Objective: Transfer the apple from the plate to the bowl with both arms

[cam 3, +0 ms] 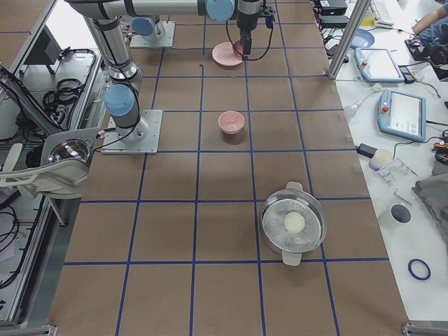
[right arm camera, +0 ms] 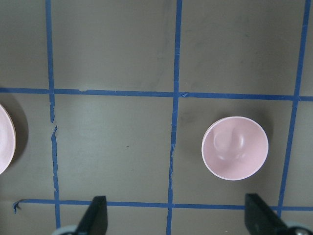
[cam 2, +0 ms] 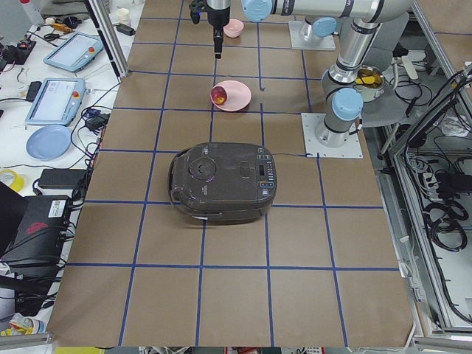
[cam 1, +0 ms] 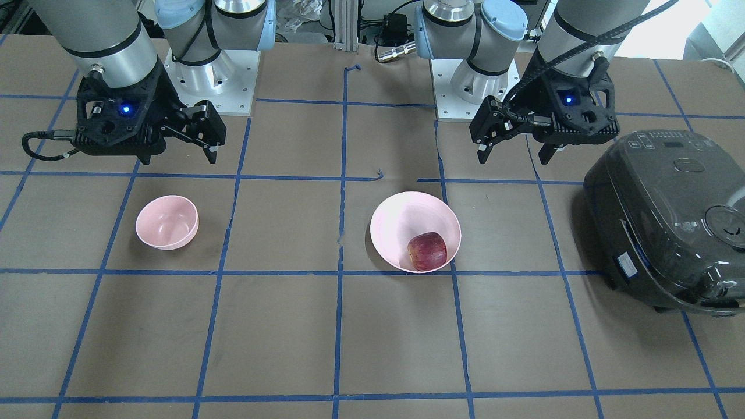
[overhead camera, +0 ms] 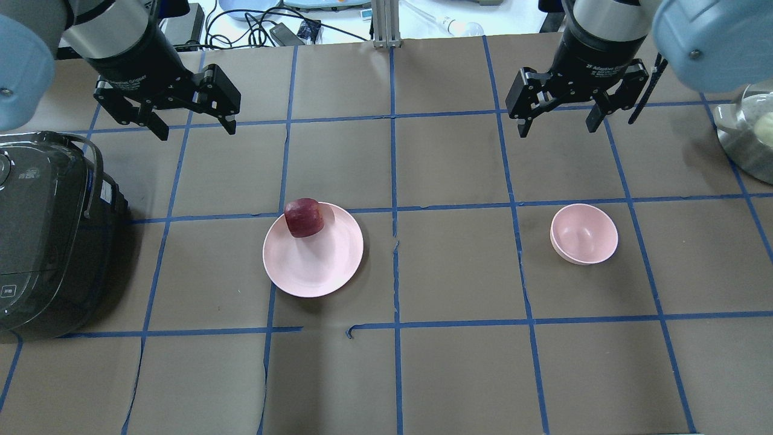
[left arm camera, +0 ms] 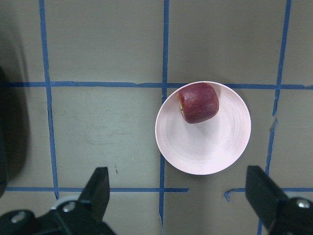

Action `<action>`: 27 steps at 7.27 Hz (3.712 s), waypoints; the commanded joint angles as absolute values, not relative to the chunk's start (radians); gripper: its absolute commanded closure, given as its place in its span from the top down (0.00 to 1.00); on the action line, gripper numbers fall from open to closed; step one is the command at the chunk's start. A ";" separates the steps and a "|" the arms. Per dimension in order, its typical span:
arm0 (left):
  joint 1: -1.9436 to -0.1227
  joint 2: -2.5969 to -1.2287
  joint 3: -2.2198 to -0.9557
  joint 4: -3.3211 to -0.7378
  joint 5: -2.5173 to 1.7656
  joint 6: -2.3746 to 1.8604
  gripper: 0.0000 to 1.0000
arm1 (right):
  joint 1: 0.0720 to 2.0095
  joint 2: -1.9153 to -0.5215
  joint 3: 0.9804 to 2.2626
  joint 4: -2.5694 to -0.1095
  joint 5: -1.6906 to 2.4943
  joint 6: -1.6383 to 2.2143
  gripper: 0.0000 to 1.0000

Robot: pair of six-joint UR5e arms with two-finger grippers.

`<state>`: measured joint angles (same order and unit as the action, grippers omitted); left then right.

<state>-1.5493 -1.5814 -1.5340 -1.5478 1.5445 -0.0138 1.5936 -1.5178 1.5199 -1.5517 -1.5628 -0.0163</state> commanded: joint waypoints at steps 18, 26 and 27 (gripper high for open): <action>-1.555 -1.562 -1.537 -1.546 1.549 -0.003 1.00 | 1.582 -1.509 1.522 -1.540 -1.574 -0.021 1.00; -1.568 -1.627 -1.575 -1.411 1.534 -0.027 1.00 | 1.221 -1.442 1.946 -2.056 -1.525 -0.531 1.00; -1.594 -1.640 -1.610 -1.357 1.529 -0.050 1.00 | 1.221 -1.412 2.000 -2.128 -1.529 -0.526 1.00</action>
<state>-1.5707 -1.6179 -1.5732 -1.4340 1.5351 -0.0290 1.2283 -1.4417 1.9104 -2.0091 -1.5249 -0.5238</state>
